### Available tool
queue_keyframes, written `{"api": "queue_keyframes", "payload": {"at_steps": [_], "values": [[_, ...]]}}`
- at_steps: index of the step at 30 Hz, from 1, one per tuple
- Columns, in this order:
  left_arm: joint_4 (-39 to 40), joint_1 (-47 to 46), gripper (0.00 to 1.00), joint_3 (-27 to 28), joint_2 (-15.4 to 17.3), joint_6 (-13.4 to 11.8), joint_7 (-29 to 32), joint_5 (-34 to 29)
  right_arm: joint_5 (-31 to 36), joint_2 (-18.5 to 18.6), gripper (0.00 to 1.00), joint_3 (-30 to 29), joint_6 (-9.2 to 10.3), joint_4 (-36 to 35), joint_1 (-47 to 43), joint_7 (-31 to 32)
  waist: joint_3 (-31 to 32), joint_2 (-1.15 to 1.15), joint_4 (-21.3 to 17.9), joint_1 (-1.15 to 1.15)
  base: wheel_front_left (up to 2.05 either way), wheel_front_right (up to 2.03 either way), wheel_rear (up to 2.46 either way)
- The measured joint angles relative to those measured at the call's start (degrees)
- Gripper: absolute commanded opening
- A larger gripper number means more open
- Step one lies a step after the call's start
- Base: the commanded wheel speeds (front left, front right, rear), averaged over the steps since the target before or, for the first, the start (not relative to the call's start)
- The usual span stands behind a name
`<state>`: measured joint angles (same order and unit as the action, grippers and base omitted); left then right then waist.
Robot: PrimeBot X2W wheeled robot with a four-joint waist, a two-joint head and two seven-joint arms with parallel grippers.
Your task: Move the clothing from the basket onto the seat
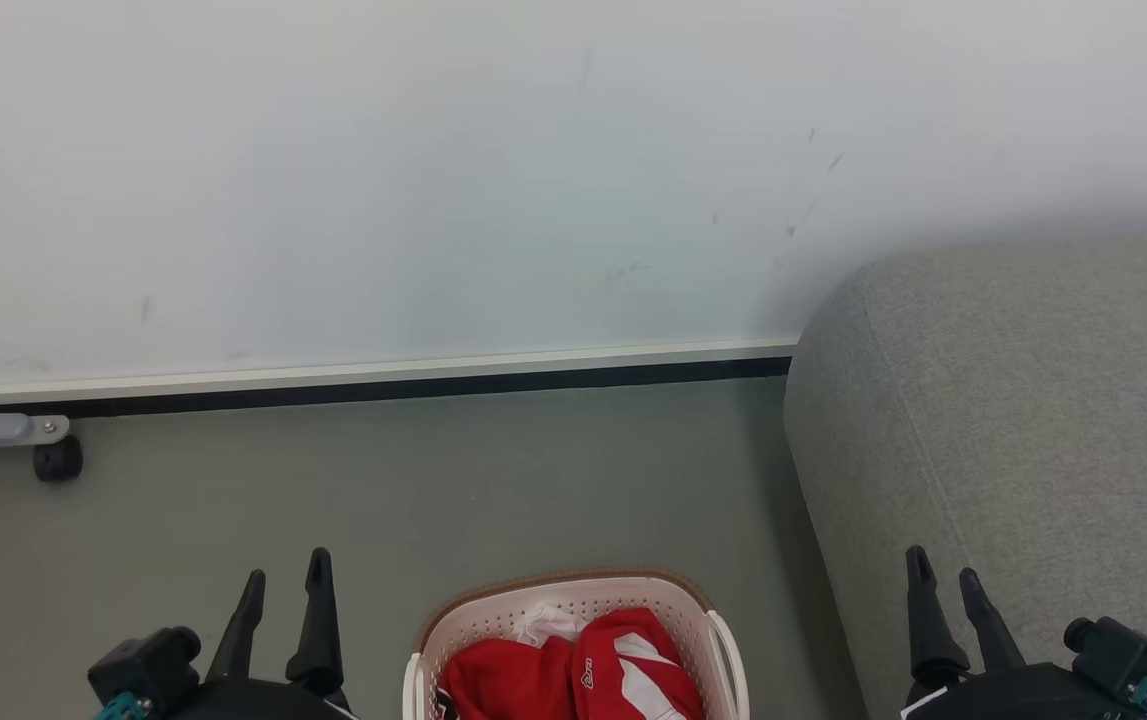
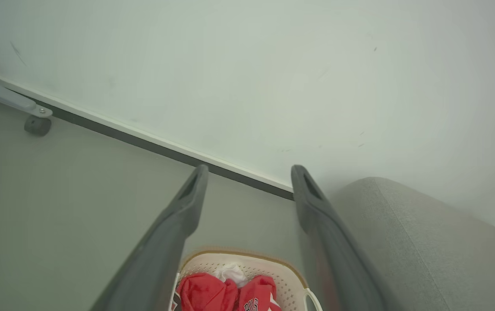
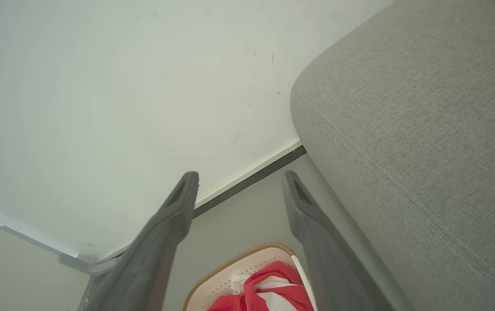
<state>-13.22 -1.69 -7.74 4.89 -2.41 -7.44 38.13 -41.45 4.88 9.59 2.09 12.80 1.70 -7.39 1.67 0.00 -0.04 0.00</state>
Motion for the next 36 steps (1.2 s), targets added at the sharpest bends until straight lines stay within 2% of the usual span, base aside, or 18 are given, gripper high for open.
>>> {"api": "queue_keyframes", "payload": {"at_steps": [25,36], "values": [[0.5,2.3,1.00,-2.4,0.2,-3.6,-5.3,-21.0,19.2,1.0,1.00,5.2,2.83,0.0,-1.2,-5.3,0.5,0.00,-0.2,0.00,0.00,0.00,0.00],[0.2,3.4,1.00,-3.3,0.2,-4.6,-7.0,-27.5,25.5,1.2,1.00,6.7,3.53,0.0,-1.3,-6.9,0.6,0.00,-0.3,0.00,0.00,0.00,0.00]]}}
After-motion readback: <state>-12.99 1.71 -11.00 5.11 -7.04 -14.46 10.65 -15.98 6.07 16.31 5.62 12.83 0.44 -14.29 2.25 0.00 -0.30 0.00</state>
